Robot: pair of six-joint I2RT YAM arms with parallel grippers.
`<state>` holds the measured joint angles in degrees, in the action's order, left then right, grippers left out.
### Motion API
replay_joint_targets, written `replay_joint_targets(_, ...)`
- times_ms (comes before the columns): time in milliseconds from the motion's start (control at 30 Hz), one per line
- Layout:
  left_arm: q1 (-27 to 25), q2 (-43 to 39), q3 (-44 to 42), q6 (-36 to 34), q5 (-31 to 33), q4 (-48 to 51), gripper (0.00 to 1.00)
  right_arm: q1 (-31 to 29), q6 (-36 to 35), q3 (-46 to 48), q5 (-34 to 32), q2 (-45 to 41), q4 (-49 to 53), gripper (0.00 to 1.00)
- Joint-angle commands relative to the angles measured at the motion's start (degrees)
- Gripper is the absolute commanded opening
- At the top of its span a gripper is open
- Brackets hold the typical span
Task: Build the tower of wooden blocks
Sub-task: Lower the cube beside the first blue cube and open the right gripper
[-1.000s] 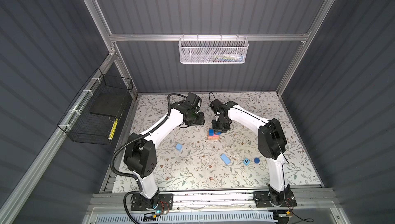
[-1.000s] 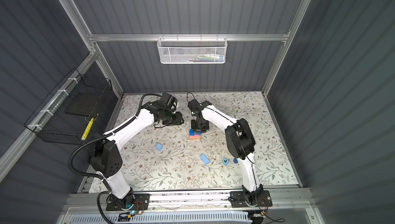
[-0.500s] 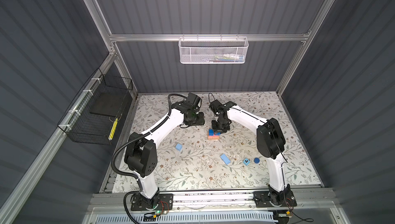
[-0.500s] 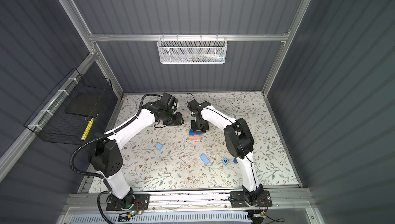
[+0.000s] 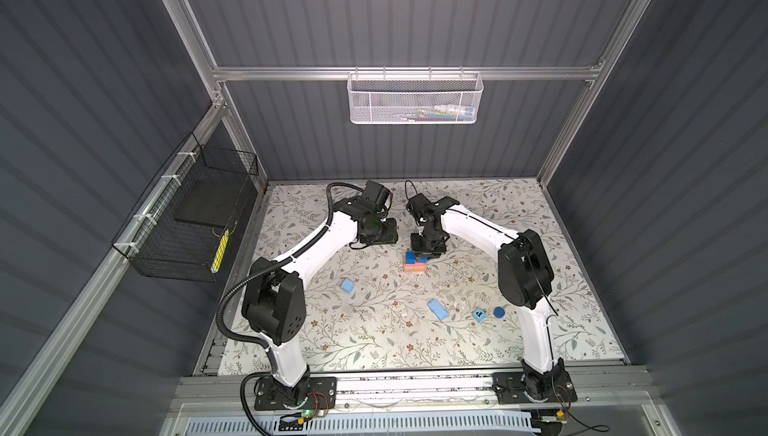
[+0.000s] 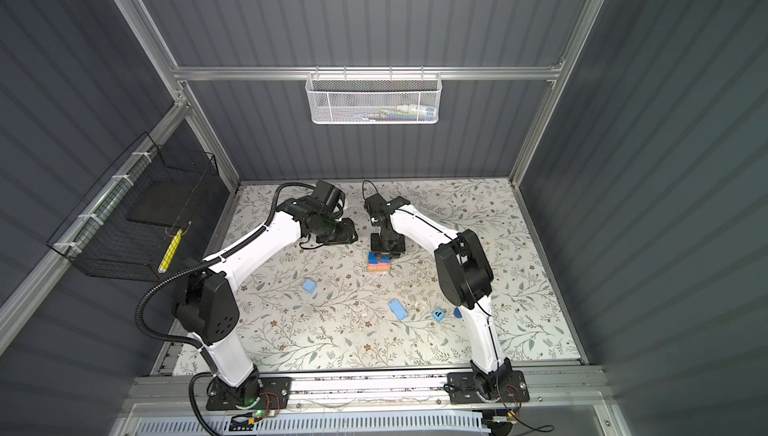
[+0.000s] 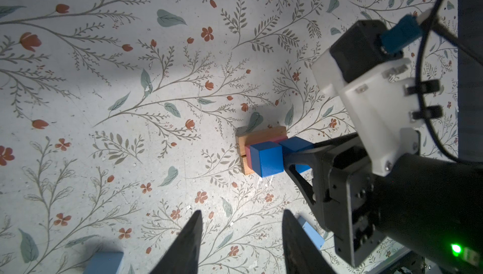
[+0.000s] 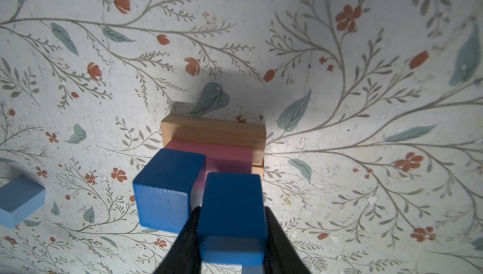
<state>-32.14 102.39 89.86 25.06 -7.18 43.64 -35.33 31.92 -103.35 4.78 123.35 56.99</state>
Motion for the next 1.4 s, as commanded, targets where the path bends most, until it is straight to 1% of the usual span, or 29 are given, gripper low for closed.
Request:
replay_joint_targets(0, 0.32, 0.59, -0.17, 0.08, -0.98, 0.57, 0.50, 0.08, 0.33, -1.33, 0.04, 1.19, 1.31, 0.37)
replay_joint_targets(200, 0.35, 0.44, -0.21, 0.08, -0.98, 0.48, 0.50, 0.08, 0.48, -1.33, 0.06, 1.46, 1.48, 0.38)
replay_joint_targets(700, 0.37, 0.40, -0.39, 0.17, -0.98, 0.53, 0.50, 0.03, 0.60, -1.55, -0.21, 0.86, 1.79, 0.44)
replay_joint_targets(1367, 0.32, -0.04, -0.74, 0.34, -1.03, 0.75, 0.49, 0.09, 1.05, -0.45, -0.91, -1.97, 1.98, 0.47)
